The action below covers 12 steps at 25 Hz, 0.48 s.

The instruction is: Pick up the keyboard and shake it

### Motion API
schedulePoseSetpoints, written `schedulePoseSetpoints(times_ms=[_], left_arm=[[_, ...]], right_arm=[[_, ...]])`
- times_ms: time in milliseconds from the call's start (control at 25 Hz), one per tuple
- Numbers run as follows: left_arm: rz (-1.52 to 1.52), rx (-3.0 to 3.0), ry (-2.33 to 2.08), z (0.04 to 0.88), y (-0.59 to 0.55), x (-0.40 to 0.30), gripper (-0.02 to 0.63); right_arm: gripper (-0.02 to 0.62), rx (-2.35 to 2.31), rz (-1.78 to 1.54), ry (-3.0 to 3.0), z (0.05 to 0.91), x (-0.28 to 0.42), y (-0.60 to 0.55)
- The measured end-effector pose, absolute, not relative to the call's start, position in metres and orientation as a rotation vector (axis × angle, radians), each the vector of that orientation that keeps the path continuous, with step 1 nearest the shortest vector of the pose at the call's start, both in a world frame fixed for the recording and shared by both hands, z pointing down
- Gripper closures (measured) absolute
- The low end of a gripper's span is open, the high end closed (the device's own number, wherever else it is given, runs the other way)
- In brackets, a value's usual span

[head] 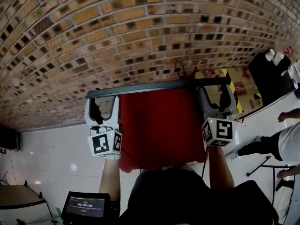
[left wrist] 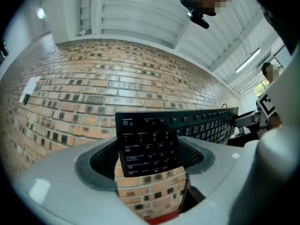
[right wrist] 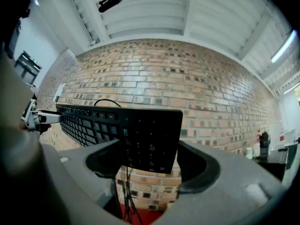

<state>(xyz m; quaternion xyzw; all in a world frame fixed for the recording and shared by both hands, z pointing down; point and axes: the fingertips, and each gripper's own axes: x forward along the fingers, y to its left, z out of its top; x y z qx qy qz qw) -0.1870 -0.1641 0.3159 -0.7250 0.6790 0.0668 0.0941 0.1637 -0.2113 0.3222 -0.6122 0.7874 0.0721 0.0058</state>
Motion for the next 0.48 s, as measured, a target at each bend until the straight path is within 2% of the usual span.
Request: schedulePoseSetpoints(times_ms=[240,480], left_arm=[[0.375,-1.995,1.936,0.259,-0.136,-0.187,0.202],[0.377,-1.956,1.929,0.247,-0.13,-0.188,0.202]], right_arm=[[0.261,-1.798,0.475,2.338,0.256,0.159,-0.188],[0.261,-1.76,0.474,2.339,0.25,0.157,-0.19]])
